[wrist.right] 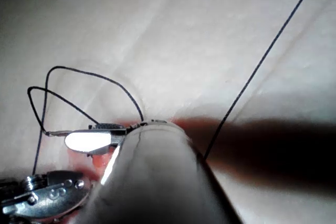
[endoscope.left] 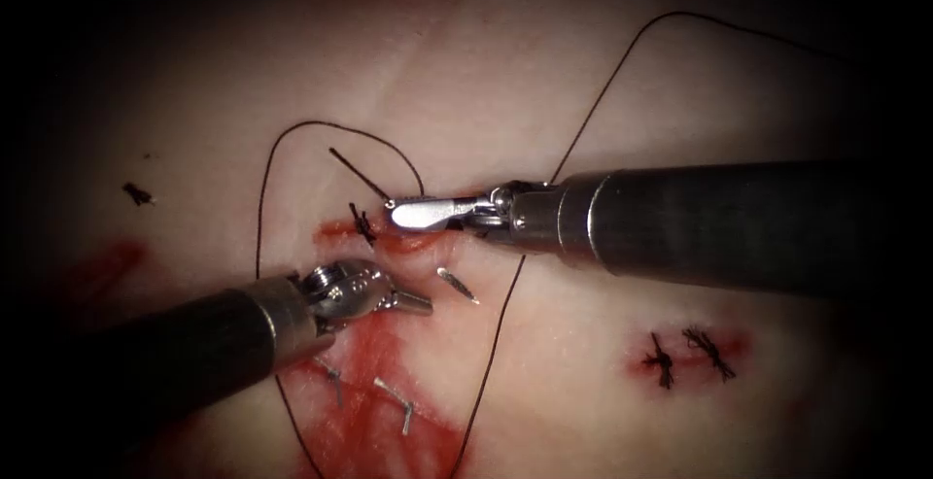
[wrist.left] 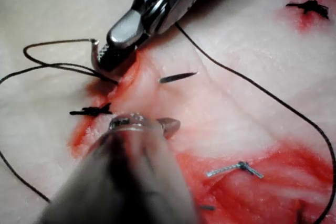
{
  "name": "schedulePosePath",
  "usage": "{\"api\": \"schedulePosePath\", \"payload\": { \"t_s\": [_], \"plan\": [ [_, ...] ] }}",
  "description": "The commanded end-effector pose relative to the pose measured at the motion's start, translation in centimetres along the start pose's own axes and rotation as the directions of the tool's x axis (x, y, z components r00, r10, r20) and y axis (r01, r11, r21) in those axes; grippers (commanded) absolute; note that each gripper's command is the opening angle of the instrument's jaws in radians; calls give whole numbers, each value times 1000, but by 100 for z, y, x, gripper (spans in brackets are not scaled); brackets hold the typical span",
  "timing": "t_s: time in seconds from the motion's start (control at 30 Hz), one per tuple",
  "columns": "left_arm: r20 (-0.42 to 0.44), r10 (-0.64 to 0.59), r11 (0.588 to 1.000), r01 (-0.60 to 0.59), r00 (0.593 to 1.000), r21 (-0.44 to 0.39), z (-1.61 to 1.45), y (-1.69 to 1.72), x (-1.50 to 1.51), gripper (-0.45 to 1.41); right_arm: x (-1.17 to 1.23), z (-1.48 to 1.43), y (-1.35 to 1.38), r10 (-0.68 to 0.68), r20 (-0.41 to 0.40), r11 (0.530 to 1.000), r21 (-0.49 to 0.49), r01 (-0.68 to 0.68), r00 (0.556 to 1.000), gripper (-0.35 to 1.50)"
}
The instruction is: Wound Closure
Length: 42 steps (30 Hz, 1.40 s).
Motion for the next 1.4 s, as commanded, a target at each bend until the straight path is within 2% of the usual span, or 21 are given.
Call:
{"api": "schedulePosePath", "payload": {
  "t_s": [0.03,0.23,0.33,0.47,0.67,0.87,1.07,1.27,1.4],
  "plan": [
    [-13,30,999,-29,999,14,6,-1,1,9,11,-5,15,-12,-21,1000,-14,12,1000,131],
    [-63,152,984,-145,986,103,0,7,2,20,38,-34,21,-47,-50,998,-33,45,998,126],
    [-95,206,966,-187,974,177,-1,10,6,31,46,-43,19,-50,-53,998,-36,48,997,115],
    [-168,283,938,-237,944,253,-3,15,15,31,46,-48,20,-54,-60,998,-41,51,997,111],
    [-196,374,890,-292,906,350,-4,23,26,36,42,-49,25,-61,-58,997,-40,59,996,108],
    [-195,409,871,-317,892,376,-11,27,35,37,39,-50,34,-73,-52,997,-37,71,996,106],
    [-194,392,849,-272,899,453,-27,23,40,37,37,-50,38,-67,-46,997,-33,66,997,101],
    [-185,377,847,-257,907,466,-27,22,42,37,36,-49,37,-67,-41,997,-31,66,997,98],
    [-177,391,839,-271,903,471,-22,17,46,47,34,-47,37,-67,-44,997,-32,66,997,98]
  ]
}}
